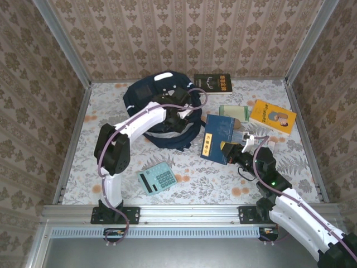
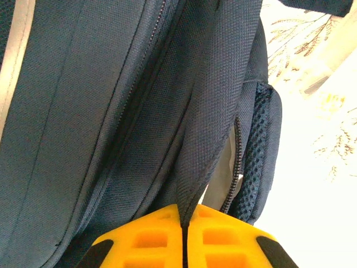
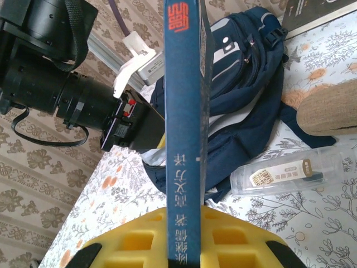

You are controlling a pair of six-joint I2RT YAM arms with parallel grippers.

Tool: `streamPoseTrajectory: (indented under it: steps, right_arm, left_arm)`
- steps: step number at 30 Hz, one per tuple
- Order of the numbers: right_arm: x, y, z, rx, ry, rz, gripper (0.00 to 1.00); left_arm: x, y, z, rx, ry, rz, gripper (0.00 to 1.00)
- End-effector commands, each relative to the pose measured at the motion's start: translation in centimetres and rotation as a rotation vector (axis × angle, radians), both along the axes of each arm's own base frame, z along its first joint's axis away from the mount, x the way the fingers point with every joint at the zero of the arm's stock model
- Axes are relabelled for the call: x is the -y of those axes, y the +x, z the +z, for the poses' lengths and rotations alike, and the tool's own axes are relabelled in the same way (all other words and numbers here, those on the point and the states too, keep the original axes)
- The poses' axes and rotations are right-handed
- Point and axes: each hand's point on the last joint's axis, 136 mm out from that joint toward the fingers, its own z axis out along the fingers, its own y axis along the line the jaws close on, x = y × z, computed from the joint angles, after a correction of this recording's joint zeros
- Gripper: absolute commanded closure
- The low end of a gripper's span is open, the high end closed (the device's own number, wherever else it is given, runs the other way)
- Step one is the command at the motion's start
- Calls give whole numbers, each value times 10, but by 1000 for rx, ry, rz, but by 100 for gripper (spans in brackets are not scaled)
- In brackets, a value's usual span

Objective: Pack the student bag

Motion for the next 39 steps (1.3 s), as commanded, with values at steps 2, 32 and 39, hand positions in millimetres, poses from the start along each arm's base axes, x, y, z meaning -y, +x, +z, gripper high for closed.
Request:
streamPoseTrajectory:
  steps: [2, 32, 39]
  right_arm:
    - [-3, -1, 13, 53, 11, 23, 100]
    - [-119, 143, 30, -151, 528, -142, 100]
    - [-156, 197, 3, -159, 577, -244, 100]
  left_arm:
    - [3, 1, 1, 9, 2, 0, 100]
    - [-16, 44, 190, 369, -238, 231, 100]
    - [-12, 40, 190, 344, -272, 226, 100]
